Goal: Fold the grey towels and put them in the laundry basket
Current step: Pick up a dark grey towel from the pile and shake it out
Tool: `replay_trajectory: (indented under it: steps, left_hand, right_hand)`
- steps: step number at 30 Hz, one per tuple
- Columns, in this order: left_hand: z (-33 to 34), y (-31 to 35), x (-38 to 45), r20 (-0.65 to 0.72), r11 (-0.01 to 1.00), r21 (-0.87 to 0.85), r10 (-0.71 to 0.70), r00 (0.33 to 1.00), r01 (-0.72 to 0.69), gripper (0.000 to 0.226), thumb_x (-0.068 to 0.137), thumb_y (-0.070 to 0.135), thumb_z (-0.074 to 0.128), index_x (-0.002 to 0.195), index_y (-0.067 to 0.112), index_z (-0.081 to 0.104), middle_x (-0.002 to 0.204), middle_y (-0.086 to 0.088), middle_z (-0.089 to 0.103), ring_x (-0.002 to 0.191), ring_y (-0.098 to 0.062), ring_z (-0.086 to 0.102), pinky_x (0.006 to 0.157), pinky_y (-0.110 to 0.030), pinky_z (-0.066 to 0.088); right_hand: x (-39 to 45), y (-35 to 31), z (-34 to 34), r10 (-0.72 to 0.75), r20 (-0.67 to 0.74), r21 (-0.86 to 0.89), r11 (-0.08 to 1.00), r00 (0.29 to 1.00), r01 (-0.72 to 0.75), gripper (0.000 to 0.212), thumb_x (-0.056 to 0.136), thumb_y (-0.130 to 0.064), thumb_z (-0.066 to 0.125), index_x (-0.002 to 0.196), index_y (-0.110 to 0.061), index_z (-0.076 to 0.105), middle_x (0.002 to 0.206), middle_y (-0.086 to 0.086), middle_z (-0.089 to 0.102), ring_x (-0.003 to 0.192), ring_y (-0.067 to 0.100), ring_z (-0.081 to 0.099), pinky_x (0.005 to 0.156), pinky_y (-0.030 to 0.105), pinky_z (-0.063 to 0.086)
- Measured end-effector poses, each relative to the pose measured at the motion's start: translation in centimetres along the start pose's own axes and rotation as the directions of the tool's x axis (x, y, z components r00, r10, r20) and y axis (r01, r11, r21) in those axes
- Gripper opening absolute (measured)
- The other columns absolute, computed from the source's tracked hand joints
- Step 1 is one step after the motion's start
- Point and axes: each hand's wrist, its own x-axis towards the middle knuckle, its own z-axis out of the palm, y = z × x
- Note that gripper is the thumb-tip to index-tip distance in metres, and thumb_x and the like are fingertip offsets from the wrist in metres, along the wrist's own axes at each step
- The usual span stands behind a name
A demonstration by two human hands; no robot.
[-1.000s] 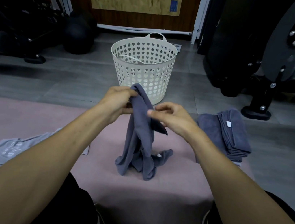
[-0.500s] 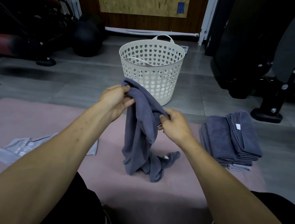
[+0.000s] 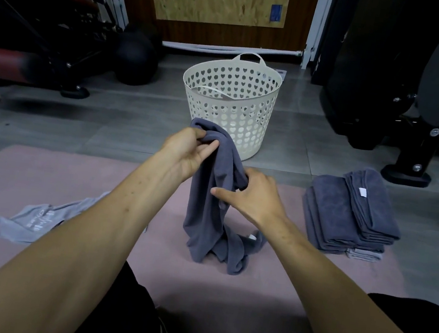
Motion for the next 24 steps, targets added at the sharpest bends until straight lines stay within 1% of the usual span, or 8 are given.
replay_trajectory:
  steps: [4,7,9,11,14,16,20,24]
  left_hand:
    - [0.1,0.0,-0.3,0.045,1.0,0.012,-0.02,0.999,0.019,0.028,0.098,-0.002,0.045,0.126,-0.007,0.049,0.099,-0.018,0.059,0.088,-0.022,0.063,0.077,-0.025,0.054]
    - [-0.6,0.0,-0.1,0.139,0.979,0.202,-0.025,0.99,-0.004,0.03,0.096,0.012,0.055,0.124,0.001,0.054,0.108,-0.011,0.064,0.107,-0.024,0.063,0.093,-0.033,0.052]
    - [-1.0,-0.2,-0.1,0.183,0.859,0.505,-0.011,0.983,-0.085,0.022,0.094,0.021,0.06,0.114,0.011,0.061,0.11,-0.004,0.067,0.111,-0.021,0.063,0.092,-0.032,0.051]
    - [-1.3,-0.6,-0.4,0.208,0.668,0.723,0.036,0.977,-0.179,0.014,0.088,0.02,0.067,0.102,0.017,0.065,0.102,0.0,0.071,0.099,-0.016,0.067,0.083,-0.028,0.052]
    - [-1.3,-1.7,-1.2,0.408,0.457,0.811,0.004,0.913,-0.364,0.022,0.08,0.013,0.077,0.1,0.014,0.067,0.091,0.004,0.069,0.079,-0.006,0.064,0.07,-0.016,0.05]
    - [-1.1,-2.8,-1.5,0.531,0.39,0.779,0.004,0.848,-0.49,0.031,0.076,0.01,0.08,0.103,0.012,0.065,0.095,0.004,0.065,0.073,-0.006,0.061,0.069,-0.014,0.05]
    - [-1.2,-3.4,-0.5,0.606,0.294,0.703,0.228,0.762,-0.648,0.012,0.084,0.007,0.072,0.084,0.016,0.064,0.075,0.006,0.062,0.059,0.0,0.052,0.063,-0.018,0.044]
    - [-1.4,-2.2,0.2,0.486,0.159,0.748,0.53,0.695,-0.644,0.01,0.088,0.014,0.065,0.082,0.021,0.067,0.078,0.006,0.058,0.065,-0.004,0.056,0.065,-0.013,0.043]
  right_hand:
    - [0.9,0.9,0.0,0.011,-0.063,-0.013,1.0,0.998,-0.012,0.015,0.079,-0.012,0.059,0.067,-0.009,0.051,0.063,0.0,0.053,0.059,0.019,0.048,0.046,0.023,0.033]
    - [2.1,1.2,-0.9,0.138,-0.065,0.186,0.975,0.988,-0.124,0.023,0.073,-0.012,0.068,0.06,-0.002,0.052,0.056,0.003,0.05,0.051,0.016,0.046,0.042,0.026,0.044]
    - [2.6,1.3,-1.6,0.212,-0.032,0.374,0.909,0.977,-0.185,0.024,0.07,-0.013,0.076,0.063,0.001,0.058,0.057,0.006,0.057,0.054,0.019,0.056,0.05,0.034,0.056]
    - [2.7,0.9,-2.3,0.262,0.008,0.54,0.811,0.965,-0.225,0.019,0.078,-0.01,0.076,0.069,0.001,0.063,0.065,0.009,0.063,0.059,0.02,0.063,0.052,0.029,0.056]
    - [2.4,0.2,-3.4,0.265,0.075,0.698,0.674,0.961,-0.24,0.017,0.09,-0.014,0.067,0.076,-0.005,0.068,0.078,0.013,0.07,0.072,0.023,0.07,0.062,0.028,0.06]
    - [2.3,0.0,-4.1,0.213,0.138,0.732,0.635,0.967,-0.244,0.02,0.096,-0.017,0.058,0.084,-0.007,0.07,0.086,0.016,0.073,0.081,0.025,0.073,0.072,0.032,0.061]
    - [1.7,-0.1,-5.1,0.125,0.213,0.686,0.687,0.969,-0.24,0.025,0.102,-0.018,0.048,0.1,-0.001,0.066,0.087,0.013,0.072,0.077,0.02,0.073,0.069,0.026,0.06]
    - [1.5,0.4,-5.8,0.2,0.087,0.462,0.86,0.976,-0.217,0.029,0.103,-0.011,0.041,0.076,-0.011,0.053,0.062,0.011,0.06,0.048,0.016,0.064,0.045,0.025,0.053]
